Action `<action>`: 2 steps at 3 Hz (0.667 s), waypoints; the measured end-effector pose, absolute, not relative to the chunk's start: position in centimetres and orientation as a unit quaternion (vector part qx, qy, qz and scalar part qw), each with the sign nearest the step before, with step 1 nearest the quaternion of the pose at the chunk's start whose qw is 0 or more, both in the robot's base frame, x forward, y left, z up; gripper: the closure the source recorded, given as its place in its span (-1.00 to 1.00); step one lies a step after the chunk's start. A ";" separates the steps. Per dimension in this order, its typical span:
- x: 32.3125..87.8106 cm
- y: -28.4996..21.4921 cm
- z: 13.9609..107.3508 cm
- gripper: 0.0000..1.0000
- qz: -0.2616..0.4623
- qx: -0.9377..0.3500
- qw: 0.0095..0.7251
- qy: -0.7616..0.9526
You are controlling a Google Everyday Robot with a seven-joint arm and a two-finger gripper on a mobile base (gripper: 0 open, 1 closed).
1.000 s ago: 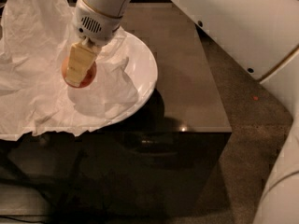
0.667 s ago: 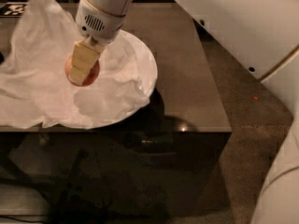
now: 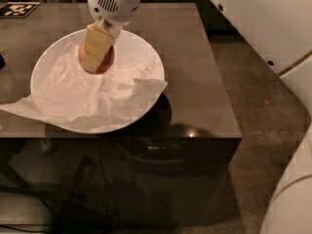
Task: Pick apple from white bowl
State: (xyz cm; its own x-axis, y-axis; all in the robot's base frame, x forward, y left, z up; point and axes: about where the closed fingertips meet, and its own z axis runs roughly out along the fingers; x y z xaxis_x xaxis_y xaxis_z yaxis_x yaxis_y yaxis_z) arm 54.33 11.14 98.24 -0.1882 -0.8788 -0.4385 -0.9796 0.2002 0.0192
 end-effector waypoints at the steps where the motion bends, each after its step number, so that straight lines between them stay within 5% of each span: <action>1: 54.9 10.6 100.2 1.00 0.132 -0.613 0.176 0.758; 2: 55.0 11.0 102.4 1.00 0.124 -0.619 0.185 0.753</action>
Offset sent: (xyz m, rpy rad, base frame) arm 0.0013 -0.0065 0.0659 -0.0574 -0.0602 0.0161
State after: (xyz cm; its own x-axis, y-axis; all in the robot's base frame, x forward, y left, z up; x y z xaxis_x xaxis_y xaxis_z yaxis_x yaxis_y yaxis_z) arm 54.96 11.01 102.40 -0.1650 -0.8865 -0.4324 -0.9782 0.2030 -0.0429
